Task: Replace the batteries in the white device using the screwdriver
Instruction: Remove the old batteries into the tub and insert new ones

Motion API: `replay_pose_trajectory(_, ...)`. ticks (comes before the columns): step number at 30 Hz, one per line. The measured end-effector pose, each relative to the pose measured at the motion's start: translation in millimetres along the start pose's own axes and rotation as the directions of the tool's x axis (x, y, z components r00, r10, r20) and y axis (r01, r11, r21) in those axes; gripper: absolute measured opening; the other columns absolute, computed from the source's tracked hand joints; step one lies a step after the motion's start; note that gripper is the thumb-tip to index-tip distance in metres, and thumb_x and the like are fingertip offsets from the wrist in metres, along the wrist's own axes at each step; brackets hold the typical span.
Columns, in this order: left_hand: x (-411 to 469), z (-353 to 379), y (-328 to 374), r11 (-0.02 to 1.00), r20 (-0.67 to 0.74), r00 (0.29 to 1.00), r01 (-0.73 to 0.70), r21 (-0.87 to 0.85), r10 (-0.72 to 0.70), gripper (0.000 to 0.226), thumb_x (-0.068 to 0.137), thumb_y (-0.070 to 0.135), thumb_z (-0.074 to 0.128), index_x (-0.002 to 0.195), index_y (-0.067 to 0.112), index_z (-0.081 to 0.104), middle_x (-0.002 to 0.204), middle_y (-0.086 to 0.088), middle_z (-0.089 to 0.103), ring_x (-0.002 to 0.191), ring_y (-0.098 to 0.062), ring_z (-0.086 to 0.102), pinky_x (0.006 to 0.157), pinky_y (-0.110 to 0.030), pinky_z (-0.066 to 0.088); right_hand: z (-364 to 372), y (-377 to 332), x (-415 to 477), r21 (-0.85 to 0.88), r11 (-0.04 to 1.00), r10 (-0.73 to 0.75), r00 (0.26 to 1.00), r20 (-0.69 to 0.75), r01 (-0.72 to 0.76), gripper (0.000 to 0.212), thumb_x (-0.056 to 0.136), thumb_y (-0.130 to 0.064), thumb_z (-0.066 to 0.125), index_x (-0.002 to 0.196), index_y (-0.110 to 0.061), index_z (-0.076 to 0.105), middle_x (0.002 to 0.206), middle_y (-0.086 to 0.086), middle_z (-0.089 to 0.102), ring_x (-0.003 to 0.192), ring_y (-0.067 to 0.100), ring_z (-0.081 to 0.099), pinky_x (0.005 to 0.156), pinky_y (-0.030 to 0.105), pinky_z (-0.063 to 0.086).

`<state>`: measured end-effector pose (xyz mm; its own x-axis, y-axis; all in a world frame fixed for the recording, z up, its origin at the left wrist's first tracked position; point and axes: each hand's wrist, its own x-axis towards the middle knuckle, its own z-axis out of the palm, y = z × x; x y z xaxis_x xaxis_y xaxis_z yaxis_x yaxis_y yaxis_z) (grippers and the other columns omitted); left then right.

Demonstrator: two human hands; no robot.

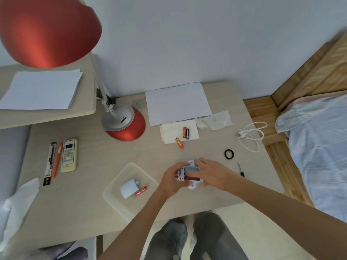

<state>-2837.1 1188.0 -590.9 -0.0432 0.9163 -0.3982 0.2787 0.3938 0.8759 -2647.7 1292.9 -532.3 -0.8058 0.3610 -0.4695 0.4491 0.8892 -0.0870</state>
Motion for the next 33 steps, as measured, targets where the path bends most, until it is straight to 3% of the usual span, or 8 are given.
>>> replay_pose_trajectory(4,1.8,0.7,-2.3,0.999,0.012,1.000,0.020,-0.044,-0.019,0.072,0.074,0.017,0.095,0.139,0.026,0.065,0.130,0.009,0.069,0.117,-0.006,0.065,0.107,-0.033,0.055,3.3,4.5,0.7,-0.012,1.000,-0.028,0.999,0.029,0.028,0.082,0.084,-0.033,0.085,0.153,-0.017,0.043,0.140,0.011,0.053,0.117,0.026,0.057,0.086,0.041,0.060)
replay_pose_trajectory(8,4.3,0.5,-4.1,0.997,0.015,1.000,0.023,-0.080,-0.022,0.071,0.074,0.011,0.094,0.139,0.022,0.066,0.130,0.003,0.071,0.117,-0.013,0.067,0.105,-0.032,0.056,-2.2,5.5,4.1,-0.024,0.999,-0.038,0.997,0.063,0.040,0.084,0.089,-0.037,0.080,0.157,-0.019,0.035,0.148,0.010,0.046,0.121,0.027,0.055,0.090,0.042,0.059)
replay_pose_trajectory(14,5.2,0.9,-1.5,0.993,0.029,1.000,0.013,-0.116,-0.010,0.068,0.076,0.008,0.092,0.138,0.017,0.067,0.127,0.000,0.073,0.112,-0.008,0.070,0.102,-0.028,0.057,-5.5,8.3,7.0,-0.048,0.997,-0.062,0.994,0.092,0.067,0.079,0.092,-0.040,0.076,0.156,-0.019,0.035,0.145,0.011,0.047,0.121,0.028,0.054,0.091,0.044,0.058)
replay_pose_trajectory(21,2.6,-2.7,0.8,0.990,0.032,0.999,0.013,-0.139,-0.008,0.067,0.074,0.000,0.091,0.137,0.010,0.067,0.121,0.004,0.072,0.106,0.000,0.070,0.087,-0.015,0.055,11.6,12.8,0.1,-0.062,0.993,-0.105,0.994,0.009,0.105,0.070,0.089,-0.047,0.076,0.147,-0.021,0.047,0.131,0.009,0.056,0.105,0.025,0.059,0.074,0.039,0.061)
replay_pose_trajectory(25,1.7,-2.9,1.8,0.988,0.030,1.000,0.012,-0.151,-0.007,0.067,0.074,0.002,0.093,0.135,0.013,0.069,0.120,0.003,0.074,0.105,-0.005,0.071,0.087,-0.017,0.056,23.1,13.8,-5.1,-0.002,0.994,-0.110,0.990,-0.092,0.111,0.070,0.088,-0.045,0.076,0.147,-0.025,0.043,0.127,0.008,0.056,0.101,0.022,0.058,0.071,0.037,0.062)
replay_pose_trajectory(29,-1.5,-3.6,0.3,0.984,0.025,1.000,0.021,-0.179,-0.016,0.069,0.075,0.007,0.093,0.139,0.015,0.067,0.124,-0.001,0.075,0.109,-0.014,0.073,0.089,-0.023,0.059,36.7,10.0,-15.8,0.147,0.989,-0.004,0.982,-0.188,0.032,0.086,0.088,-0.041,0.079,0.157,-0.033,0.029,0.127,0.001,0.050,0.105,0.016,0.054,0.074,0.030,0.062)
replay_pose_trajectory(31,-3.3,-2.9,-0.5,0.982,0.016,1.000,0.023,-0.188,-0.021,0.069,0.076,0.005,0.093,0.139,0.013,0.067,0.123,-0.002,0.076,0.109,-0.016,0.074,0.089,-0.024,0.060,43.1,2.2,-22.1,0.317,0.947,0.124,0.967,-0.223,-0.048,0.086,0.092,-0.037,0.076,0.161,-0.031,0.025,0.139,-0.002,0.049,0.118,0.015,0.053,0.087,0.032,0.061)
replay_pose_trajectory(33,-4.6,-0.9,-1.3,0.982,0.007,1.000,0.028,-0.187,-0.027,0.069,0.075,0.004,0.093,0.138,0.013,0.067,0.124,0.000,0.076,0.108,-0.015,0.074,0.090,-0.025,0.060,49.5,-8.7,-26.3,0.528,0.838,0.296,0.928,-0.224,-0.140,0.082,0.092,-0.031,0.077,0.160,-0.027,0.032,0.148,-0.003,0.049,0.129,0.013,0.052,0.103,0.036,0.056)
